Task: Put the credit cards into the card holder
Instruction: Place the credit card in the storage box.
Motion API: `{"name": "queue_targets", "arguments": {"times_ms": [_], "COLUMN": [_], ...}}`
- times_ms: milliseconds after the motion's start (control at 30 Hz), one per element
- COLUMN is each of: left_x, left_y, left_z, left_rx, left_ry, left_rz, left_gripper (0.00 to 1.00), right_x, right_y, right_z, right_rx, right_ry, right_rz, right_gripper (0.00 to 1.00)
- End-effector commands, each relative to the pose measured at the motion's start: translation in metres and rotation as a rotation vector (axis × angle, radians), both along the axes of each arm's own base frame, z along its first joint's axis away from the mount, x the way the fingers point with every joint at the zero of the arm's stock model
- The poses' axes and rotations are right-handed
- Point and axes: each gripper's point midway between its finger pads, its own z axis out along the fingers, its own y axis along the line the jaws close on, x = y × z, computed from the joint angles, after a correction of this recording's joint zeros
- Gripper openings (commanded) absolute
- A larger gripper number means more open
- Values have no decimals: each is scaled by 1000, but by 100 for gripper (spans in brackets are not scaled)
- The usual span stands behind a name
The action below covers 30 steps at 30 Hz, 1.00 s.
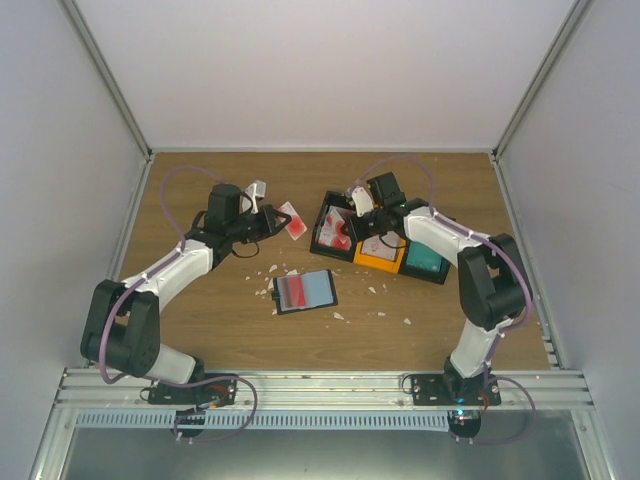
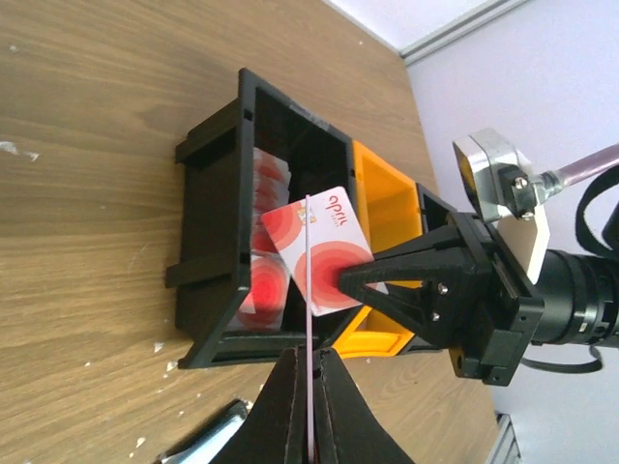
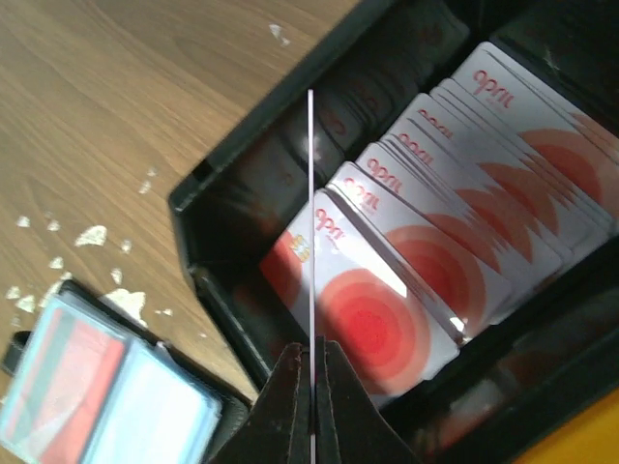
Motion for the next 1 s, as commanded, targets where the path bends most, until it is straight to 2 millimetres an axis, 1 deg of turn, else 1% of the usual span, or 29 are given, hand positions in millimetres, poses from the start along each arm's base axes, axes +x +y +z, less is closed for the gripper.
{"name": "queue_targets", "arguments": {"times_ms": [0, 133, 300, 433, 533, 600, 667, 767, 867, 967], "left_x": [-1, -2, -4, -6, -6, -7, -9, -14, -23, -39], "left_y": [8, 7, 7, 6, 6, 6, 5, 5, 0, -8], "left_z": [-1, -3, -2, -1, 1, 2, 2, 2, 6, 7], "left_rx": [42, 41, 40, 38, 36, 34, 32, 25, -3, -35], "left_ry": [-31, -26, -28, -31, -35, -38, -39, -37, -54, -60], "left_rz": [25, 14, 4, -2, -7, -10, -14, -22, -59, -118], "left_gripper": [0, 0, 0, 0, 0, 0, 0, 0, 0, 0], "right_x": [4, 0, -3, 3, 9, 13, 14, 15, 6, -16], "right_y": [-7, 3, 13, 12, 8, 7, 7, 6, 9, 19], "right_z": [-4, -8, -19, -25, -23, -14, -1, 29, 58, 82], "right_rx": [-116, -136, -189, -236, -265, -265, -247, -193, -91, 73], "right_ry": [-39, -35, -28, -34, -47, -68, -93, -148, -185, -187], "right_rz": [28, 79, 141, 136, 109, 85, 57, 4, -25, -21], "right_gripper": [2, 5, 7, 8, 11, 20, 29, 40, 49, 53]}}
